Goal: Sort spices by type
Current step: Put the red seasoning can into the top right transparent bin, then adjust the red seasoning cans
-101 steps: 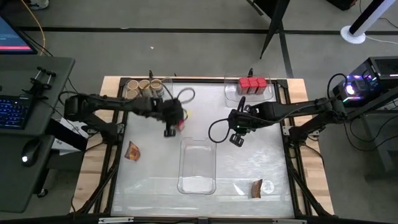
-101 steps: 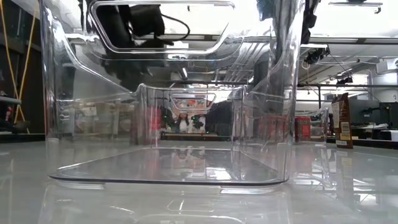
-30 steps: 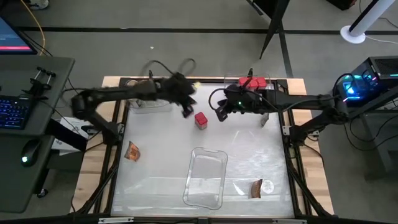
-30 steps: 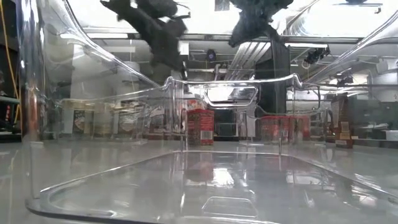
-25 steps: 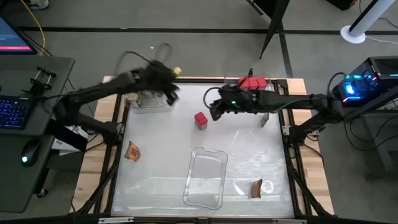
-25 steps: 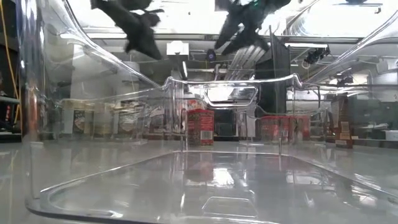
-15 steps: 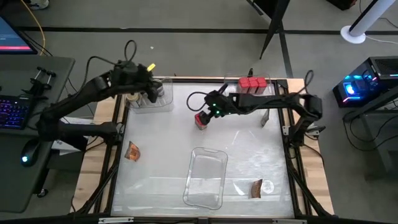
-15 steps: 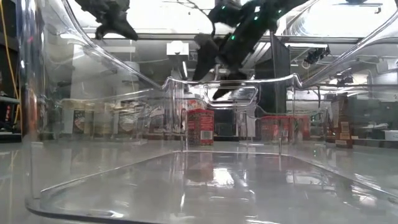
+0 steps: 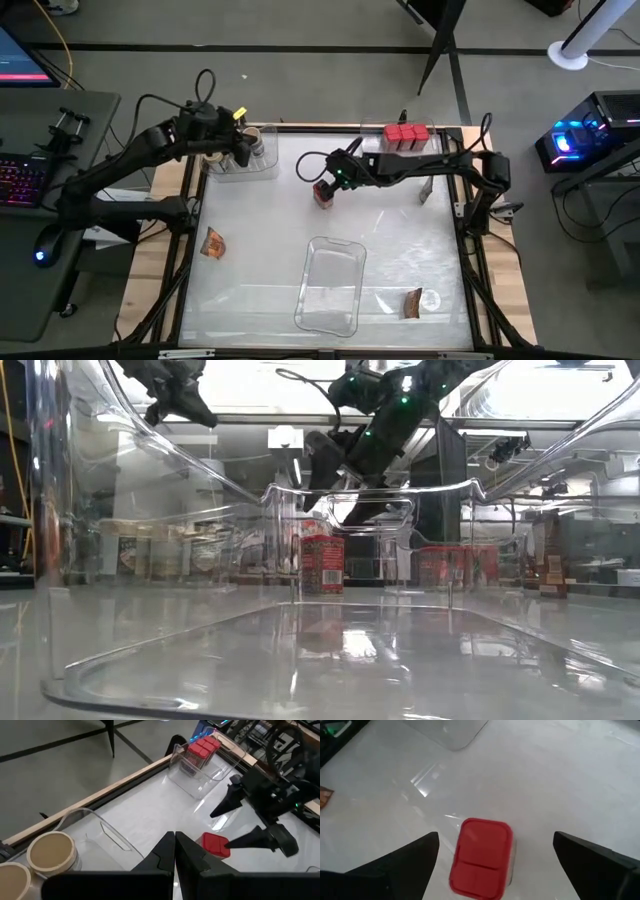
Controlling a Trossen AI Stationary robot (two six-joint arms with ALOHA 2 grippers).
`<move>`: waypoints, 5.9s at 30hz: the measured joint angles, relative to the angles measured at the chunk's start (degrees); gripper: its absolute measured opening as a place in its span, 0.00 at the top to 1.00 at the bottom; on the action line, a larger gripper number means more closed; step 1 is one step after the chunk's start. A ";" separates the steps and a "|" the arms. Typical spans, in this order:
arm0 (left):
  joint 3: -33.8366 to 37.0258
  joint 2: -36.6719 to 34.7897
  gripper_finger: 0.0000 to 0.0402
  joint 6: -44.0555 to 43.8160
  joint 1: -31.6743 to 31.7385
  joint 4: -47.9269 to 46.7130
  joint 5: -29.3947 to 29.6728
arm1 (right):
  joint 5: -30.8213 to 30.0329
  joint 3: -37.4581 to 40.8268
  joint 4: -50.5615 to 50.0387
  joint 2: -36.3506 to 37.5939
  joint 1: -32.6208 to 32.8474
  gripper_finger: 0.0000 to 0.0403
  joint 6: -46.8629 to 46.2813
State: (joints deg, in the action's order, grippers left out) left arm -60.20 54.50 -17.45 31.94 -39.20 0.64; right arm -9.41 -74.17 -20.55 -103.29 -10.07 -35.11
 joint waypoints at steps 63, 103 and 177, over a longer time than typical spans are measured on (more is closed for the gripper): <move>4.13 0.63 1.00 -0.31 -0.17 0.57 -0.22 | -14.46 -9.99 -31.67 5.61 -24.10 0.48 -4.30; 4.13 0.63 1.00 1.08 -0.17 1.77 -0.31 | -10.10 -3.72 -20.45 0.13 -27.84 0.39 -6.27; 4.13 0.61 1.00 -0.50 -0.22 1.40 -0.39 | 1.03 -3.74 -15.25 -3.69 -29.67 1.00 -0.88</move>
State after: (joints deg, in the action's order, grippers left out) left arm -56.07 55.11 -17.96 31.73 -37.80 0.25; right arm -8.38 -77.91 -35.79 -106.98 -39.74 -35.99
